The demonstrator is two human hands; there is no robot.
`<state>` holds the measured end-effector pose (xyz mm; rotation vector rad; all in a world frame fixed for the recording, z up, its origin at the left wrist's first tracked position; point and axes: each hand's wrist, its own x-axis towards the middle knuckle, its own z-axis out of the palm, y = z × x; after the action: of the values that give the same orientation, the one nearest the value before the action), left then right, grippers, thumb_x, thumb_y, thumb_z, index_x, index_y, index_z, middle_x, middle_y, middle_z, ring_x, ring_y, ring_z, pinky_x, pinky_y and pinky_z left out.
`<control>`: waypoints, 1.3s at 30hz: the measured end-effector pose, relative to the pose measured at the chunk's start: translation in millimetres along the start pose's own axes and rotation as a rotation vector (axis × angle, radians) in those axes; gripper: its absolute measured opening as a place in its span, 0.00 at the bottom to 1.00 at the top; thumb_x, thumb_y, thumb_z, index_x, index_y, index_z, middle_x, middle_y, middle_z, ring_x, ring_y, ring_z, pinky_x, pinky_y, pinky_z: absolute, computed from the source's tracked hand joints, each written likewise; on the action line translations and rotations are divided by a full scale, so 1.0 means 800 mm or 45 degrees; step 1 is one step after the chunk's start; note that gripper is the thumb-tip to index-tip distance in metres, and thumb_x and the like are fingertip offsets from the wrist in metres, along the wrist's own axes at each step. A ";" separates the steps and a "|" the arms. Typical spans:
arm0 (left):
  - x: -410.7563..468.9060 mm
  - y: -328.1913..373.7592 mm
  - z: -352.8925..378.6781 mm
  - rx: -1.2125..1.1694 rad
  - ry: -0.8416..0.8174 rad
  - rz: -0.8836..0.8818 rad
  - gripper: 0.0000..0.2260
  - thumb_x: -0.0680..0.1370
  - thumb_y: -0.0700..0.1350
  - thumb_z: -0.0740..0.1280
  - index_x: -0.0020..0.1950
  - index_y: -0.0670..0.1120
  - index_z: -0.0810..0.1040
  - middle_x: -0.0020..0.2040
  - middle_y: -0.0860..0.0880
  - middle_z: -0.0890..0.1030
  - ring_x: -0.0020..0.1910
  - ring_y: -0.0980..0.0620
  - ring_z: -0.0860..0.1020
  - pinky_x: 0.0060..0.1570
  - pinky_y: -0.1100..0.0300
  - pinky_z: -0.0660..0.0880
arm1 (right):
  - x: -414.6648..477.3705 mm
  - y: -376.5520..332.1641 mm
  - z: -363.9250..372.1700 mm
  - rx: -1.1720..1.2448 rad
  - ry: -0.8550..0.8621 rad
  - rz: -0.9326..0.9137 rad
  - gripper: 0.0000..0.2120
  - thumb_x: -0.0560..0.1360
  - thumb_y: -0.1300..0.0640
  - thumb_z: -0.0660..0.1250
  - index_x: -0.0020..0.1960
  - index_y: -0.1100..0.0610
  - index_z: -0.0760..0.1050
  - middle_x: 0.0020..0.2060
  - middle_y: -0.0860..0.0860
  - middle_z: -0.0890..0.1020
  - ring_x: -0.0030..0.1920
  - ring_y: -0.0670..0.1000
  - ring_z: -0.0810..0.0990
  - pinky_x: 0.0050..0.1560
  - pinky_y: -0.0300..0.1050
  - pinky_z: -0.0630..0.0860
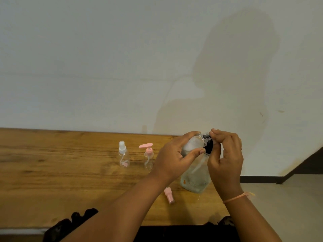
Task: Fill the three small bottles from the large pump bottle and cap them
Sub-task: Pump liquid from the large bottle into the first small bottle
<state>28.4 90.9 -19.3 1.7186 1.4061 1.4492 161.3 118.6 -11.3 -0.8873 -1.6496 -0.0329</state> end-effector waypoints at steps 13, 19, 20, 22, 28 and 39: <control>-0.001 -0.005 0.001 0.012 -0.019 -0.017 0.23 0.71 0.64 0.64 0.64 0.60 0.72 0.56 0.58 0.78 0.54 0.61 0.77 0.51 0.60 0.78 | -0.001 0.010 -0.001 -0.043 -0.080 -0.016 0.08 0.73 0.70 0.60 0.48 0.64 0.77 0.46 0.57 0.78 0.51 0.46 0.72 0.55 0.28 0.67; 0.004 0.000 0.000 -0.015 -0.004 0.024 0.23 0.72 0.63 0.65 0.65 0.57 0.74 0.56 0.56 0.80 0.53 0.60 0.78 0.51 0.58 0.78 | 0.008 0.001 -0.005 -0.063 -0.059 -0.001 0.09 0.71 0.72 0.62 0.48 0.63 0.77 0.46 0.53 0.78 0.50 0.49 0.73 0.53 0.27 0.67; 0.005 -0.001 0.000 -0.015 0.000 0.026 0.23 0.72 0.62 0.65 0.65 0.56 0.74 0.55 0.56 0.80 0.53 0.60 0.78 0.51 0.58 0.78 | 0.008 0.002 -0.004 -0.057 -0.052 0.002 0.10 0.71 0.72 0.62 0.48 0.63 0.77 0.46 0.52 0.77 0.50 0.48 0.73 0.53 0.27 0.67; 0.006 -0.005 0.002 -0.023 -0.007 0.015 0.23 0.72 0.62 0.65 0.65 0.57 0.74 0.56 0.56 0.80 0.53 0.60 0.78 0.51 0.57 0.78 | 0.005 0.006 0.000 -0.047 -0.039 -0.001 0.10 0.71 0.73 0.62 0.48 0.64 0.77 0.47 0.52 0.77 0.51 0.45 0.72 0.54 0.28 0.67; 0.000 -0.010 0.006 -0.048 -0.004 -0.021 0.23 0.72 0.61 0.66 0.65 0.55 0.74 0.58 0.55 0.79 0.55 0.60 0.77 0.53 0.56 0.78 | -0.001 0.012 0.003 -0.043 -0.051 -0.018 0.11 0.70 0.75 0.62 0.48 0.66 0.77 0.45 0.59 0.79 0.51 0.48 0.74 0.57 0.28 0.65; 0.001 -0.007 0.006 -0.063 0.002 -0.007 0.22 0.72 0.61 0.66 0.65 0.57 0.73 0.58 0.56 0.79 0.55 0.60 0.77 0.53 0.56 0.78 | 0.003 0.005 0.000 -0.063 -0.040 -0.014 0.11 0.70 0.74 0.62 0.48 0.64 0.77 0.46 0.57 0.79 0.52 0.43 0.70 0.54 0.29 0.67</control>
<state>30.4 95.2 -25.4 1.6825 1.3633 1.4705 163.3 122.9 -11.1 -0.9203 -1.6890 -0.0684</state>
